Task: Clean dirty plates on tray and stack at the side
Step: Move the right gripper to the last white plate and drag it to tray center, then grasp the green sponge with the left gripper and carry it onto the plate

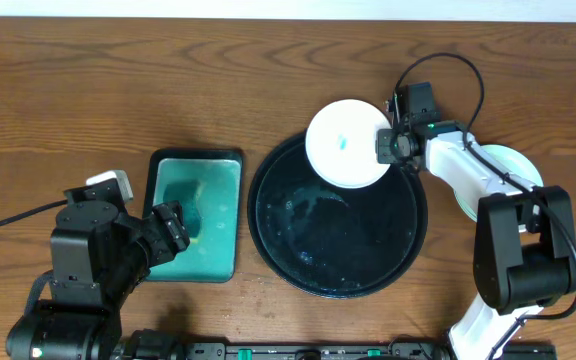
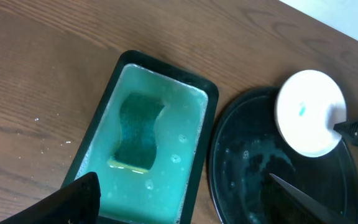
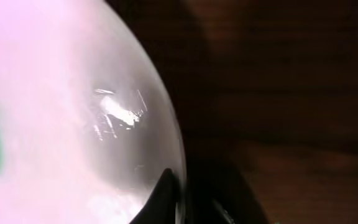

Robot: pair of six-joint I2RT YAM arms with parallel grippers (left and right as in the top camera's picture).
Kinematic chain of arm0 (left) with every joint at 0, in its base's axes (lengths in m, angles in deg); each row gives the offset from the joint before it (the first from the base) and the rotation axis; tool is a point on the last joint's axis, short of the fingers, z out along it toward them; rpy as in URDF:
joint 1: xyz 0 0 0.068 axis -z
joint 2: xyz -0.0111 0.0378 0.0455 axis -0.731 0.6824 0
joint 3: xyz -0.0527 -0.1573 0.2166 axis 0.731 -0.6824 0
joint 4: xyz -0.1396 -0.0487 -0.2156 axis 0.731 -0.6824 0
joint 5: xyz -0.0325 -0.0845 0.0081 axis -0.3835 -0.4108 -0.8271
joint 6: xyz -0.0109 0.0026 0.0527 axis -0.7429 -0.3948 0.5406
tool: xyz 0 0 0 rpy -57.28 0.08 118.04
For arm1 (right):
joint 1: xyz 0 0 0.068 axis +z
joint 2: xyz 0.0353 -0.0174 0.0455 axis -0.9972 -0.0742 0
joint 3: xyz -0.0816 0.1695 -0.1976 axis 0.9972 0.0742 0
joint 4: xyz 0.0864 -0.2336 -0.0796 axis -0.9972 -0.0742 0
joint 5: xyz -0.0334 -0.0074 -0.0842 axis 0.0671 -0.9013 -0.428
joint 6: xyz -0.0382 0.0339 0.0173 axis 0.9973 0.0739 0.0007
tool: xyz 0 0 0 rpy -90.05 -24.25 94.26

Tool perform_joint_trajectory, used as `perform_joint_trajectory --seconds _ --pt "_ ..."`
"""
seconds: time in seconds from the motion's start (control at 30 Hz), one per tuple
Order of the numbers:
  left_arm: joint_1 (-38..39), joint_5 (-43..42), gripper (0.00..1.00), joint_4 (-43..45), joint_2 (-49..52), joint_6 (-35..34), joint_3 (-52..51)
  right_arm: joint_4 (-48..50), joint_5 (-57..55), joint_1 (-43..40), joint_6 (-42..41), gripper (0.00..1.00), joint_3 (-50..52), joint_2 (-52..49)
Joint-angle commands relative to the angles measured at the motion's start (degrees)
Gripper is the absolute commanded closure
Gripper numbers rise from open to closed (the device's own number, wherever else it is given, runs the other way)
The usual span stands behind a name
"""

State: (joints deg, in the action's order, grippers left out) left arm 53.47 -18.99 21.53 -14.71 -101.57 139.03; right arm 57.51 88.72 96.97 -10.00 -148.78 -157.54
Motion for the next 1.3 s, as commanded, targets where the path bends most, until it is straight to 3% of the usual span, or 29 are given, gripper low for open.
perform_joint_trajectory --seconds 0.0,0.33,0.5,0.77,0.87,1.0,1.27 --pt "-0.2 -0.3 0.18 0.0 0.0 0.8 1.1 -3.2 1.2 0.2 -0.7 0.99 0.8 -1.7" --pt "-0.2 -0.3 0.18 0.0 0.0 0.8 1.1 -21.7 9.3 0.5 -0.6 0.99 0.8 15.3" --pt "-0.2 -0.3 0.18 0.0 0.0 0.8 1.1 -29.0 9.2 2.1 -0.7 0.99 1.1 16.3" --pt "-0.2 -2.0 0.17 -0.2 0.0 0.7 1.1 -21.8 9.3 4.6 -0.4 0.98 9.0 13.6" --pt "-0.2 -4.2 0.18 -0.6 0.1 0.8 1.0 -22.3 9.3 4.5 2.3 0.84 8.9 14.2" --pt "-0.2 -4.2 0.18 -1.3 1.4 4.8 -0.4 -23.0 9.3 4.5 5.2 0.79 8.4 18.3" --pt "-0.2 1.9 0.30 -1.1 17.3 3.1 -7.2 -22.9 15.6 4.6 6.0 0.76 8.4 30.1"
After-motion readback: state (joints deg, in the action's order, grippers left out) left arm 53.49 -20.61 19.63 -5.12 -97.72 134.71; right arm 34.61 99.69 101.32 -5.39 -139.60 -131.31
